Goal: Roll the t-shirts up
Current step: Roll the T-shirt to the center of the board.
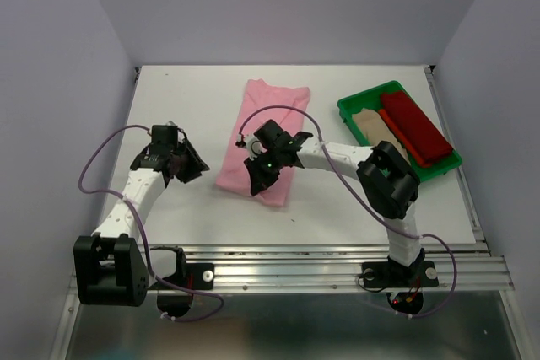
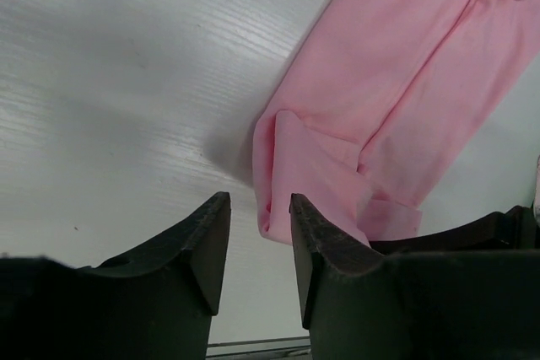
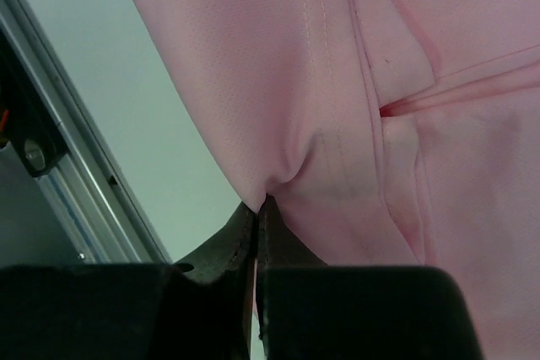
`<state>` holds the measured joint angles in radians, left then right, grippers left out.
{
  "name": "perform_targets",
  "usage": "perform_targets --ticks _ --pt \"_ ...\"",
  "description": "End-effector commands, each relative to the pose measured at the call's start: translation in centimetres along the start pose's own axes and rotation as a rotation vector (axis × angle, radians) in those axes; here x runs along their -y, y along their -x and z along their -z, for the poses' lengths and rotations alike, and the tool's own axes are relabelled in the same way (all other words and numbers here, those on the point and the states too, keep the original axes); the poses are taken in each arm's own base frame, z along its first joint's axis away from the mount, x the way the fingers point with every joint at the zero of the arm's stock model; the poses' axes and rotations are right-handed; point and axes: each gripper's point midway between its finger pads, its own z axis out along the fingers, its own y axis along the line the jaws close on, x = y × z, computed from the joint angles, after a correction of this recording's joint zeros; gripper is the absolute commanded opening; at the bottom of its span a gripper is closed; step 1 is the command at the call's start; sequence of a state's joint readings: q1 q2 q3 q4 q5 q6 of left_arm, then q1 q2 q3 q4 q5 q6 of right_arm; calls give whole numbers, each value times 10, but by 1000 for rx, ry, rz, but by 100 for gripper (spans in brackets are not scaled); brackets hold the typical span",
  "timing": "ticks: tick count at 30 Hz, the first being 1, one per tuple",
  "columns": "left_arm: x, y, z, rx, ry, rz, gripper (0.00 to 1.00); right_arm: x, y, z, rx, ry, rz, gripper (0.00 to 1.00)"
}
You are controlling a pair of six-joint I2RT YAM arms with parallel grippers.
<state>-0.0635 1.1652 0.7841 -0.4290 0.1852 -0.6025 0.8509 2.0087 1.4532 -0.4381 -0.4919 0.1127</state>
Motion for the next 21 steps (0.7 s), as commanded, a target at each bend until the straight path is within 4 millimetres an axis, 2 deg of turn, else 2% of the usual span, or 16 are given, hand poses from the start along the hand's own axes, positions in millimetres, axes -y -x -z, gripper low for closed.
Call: perform_targets --ticks 1,2,3,4,5,6,7,12,15,21 --pt "0 -5 6 -3 -29 -49 35 -24 12 16 -15 185 -46 1" --pt "-1 -6 7 0 -31 -56 29 -21 16 17 -10 200 -64 1" --pt "0 -6 9 5 -35 -60 12 -23 17 20 -13 236 -74 1" --pt "-1 -7 8 2 -33 -60 3 -26 16 20 -19 256 -77 1" --pt "-1 -8 9 3 -37 -60 0 -20 16 20 -24 258 -100 1" --pt "0 -8 10 1 -42 -60 0 -15 21 22 -16 259 -110 1" --pt "0 -9 10 0 -47 -62 0 -18 19 21 -29 284 -119 1" --pt "6 -10 14 7 -67 -82 0 -8 18 16 -54 331 -204 2" --pt "9 -14 13 -7 -64 -99 0 -10 17 11 -73 376 -229 2" --pt "18 -37 2 -74 -52 -152 0 1 24 11 -70 412 -287 2"
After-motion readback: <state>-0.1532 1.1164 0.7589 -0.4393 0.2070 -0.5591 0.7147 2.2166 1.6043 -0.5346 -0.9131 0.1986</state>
